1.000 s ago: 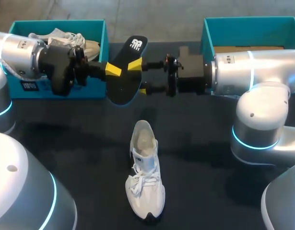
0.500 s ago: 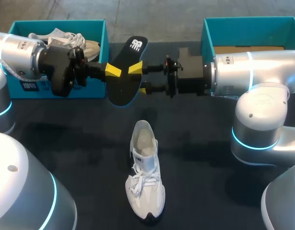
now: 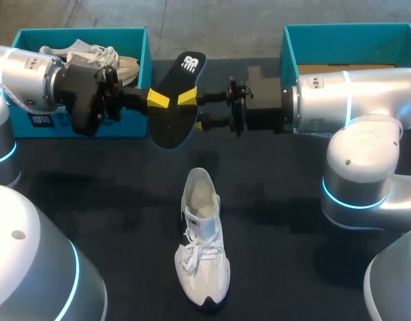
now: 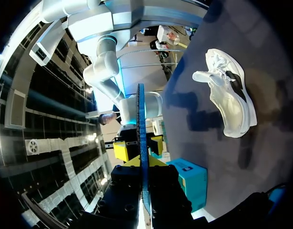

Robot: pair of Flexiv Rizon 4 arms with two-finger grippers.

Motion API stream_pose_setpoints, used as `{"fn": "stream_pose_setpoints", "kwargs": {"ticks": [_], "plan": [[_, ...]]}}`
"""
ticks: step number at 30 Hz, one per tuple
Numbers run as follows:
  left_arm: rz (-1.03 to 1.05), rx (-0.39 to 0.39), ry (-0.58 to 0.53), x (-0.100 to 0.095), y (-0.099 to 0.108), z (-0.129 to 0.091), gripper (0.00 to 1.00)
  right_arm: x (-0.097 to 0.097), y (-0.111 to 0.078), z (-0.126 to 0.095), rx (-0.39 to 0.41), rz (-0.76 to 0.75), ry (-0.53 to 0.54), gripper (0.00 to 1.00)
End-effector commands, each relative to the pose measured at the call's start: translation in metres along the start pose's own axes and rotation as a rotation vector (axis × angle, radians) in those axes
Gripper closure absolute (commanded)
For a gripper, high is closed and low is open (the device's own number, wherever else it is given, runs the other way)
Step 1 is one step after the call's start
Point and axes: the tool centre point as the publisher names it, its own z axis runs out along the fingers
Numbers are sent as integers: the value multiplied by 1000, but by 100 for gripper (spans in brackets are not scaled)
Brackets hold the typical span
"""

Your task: Take the shoe out of the shoebox, open the shoe tongue, remove and reinsert the insole, then place the shoe into the shoebox

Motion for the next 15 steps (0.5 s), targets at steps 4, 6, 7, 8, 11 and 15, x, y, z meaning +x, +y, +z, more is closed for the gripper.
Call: {"fn": "stream_pose_setpoints", "kwargs": {"ticks": [4, 6, 7, 8, 11, 15], "plan": [[3, -5, 2, -1, -1, 2, 100, 1, -1, 3, -7, 4, -8, 57], [3, -6, 3, -1, -1, 2, 100, 0, -1, 3, -7, 4, -8, 59], [3, -7, 4, -1, -2, 2, 100, 0, -1, 3, -8, 4, -8, 60], [3, -7, 4, -1, -2, 2, 100, 0, -1, 3, -8, 4, -8, 60], [2, -7, 6, -1, -2, 3, 100, 0, -1, 3, -10, 4, -8, 61], [3, -6, 6, -1, -2, 3, 100, 0, 0, 2, -16, 4, -9, 61]]}}
